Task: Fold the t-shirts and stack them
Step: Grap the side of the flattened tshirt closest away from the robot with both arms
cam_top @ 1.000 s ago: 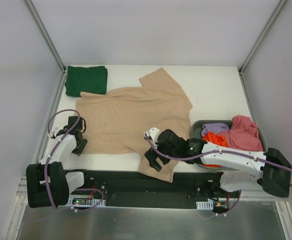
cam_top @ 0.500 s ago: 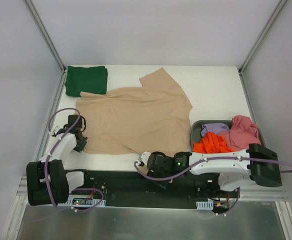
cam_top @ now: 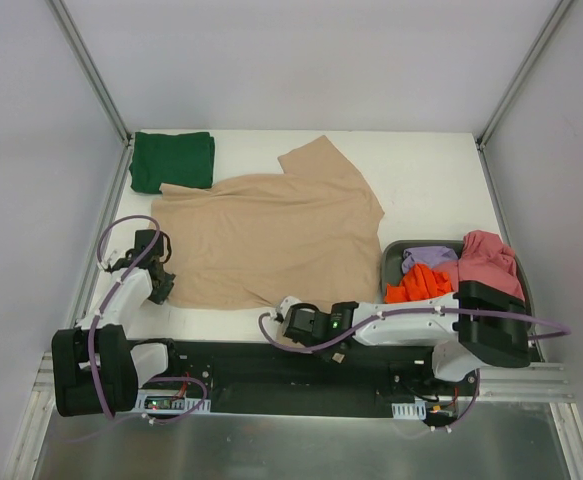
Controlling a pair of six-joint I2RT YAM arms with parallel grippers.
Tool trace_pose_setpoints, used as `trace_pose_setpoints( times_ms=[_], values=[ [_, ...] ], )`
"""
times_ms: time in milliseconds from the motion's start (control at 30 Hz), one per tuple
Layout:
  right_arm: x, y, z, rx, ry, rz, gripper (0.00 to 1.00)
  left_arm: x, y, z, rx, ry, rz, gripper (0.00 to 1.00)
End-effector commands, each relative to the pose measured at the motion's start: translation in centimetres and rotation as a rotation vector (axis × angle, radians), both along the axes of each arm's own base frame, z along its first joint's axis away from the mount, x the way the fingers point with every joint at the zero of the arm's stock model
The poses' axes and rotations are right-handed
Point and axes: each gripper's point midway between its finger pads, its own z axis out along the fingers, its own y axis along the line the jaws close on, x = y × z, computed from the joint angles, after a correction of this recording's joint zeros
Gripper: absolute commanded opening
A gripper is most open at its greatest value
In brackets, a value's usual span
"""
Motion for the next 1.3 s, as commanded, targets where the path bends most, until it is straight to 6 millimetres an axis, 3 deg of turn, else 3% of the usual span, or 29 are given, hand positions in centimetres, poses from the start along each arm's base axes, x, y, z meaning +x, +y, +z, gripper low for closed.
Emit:
trace_pose_setpoints(
  times_ms=[0, 167, 333, 467, 633, 933, 1067, 1167, 1267],
  values=[
    [3.6, -1.3, 0.9, -0.005, -0.140, -0.141, 0.19, -0.4, -0.1, 0.4, -0.006, 0.001, -0.017, 0.00],
    [1.4, 0.3, 3.5, 0.141, -0.020, -0.062, 0.00, -0.2, 0.0, 1.7, 0.005, -0.049, -0.008, 0.00],
    [-3.5, 1.0, 6.3, 0.252, 0.217, 0.125, 0.00, -1.3, 0.9, 3.4, 0.057, -0.101, 0.046, 0.00],
    [-5.7, 0.4, 8.1, 0.264, 0.322, 0.211, 0.00, -2.9, 1.8, 4.4, 0.098, -0.109, 0.128, 0.00],
    [-8.3, 1.1, 10.5, 0.336, 0.455, 0.304, 0.00, -4.7, 2.0, 4.3, 0.102, -0.102, 0.206, 0.00],
    [-10.4, 1.2, 12.0, 0.382, 0.582, 0.368, 0.00, -7.1, 2.3, 4.9, 0.110, -0.113, 0.350, 0.00],
    [-10.7, 1.0, 12.0, 0.380, 0.613, 0.384, 0.00, -7.3, 1.5, 4.7, 0.060, -0.141, 0.353, 0.00],
    [-10.9, 0.9, 12.2, 0.389, 0.630, 0.407, 0.00, -9.2, 1.8, 4.8, 0.078, -0.115, 0.443, 0.00],
    [-10.5, 1.1, 12.5, 0.403, 0.639, 0.399, 0.00, -9.5, 2.0, 4.9, 0.084, -0.149, 0.467, 0.00]
  ],
)
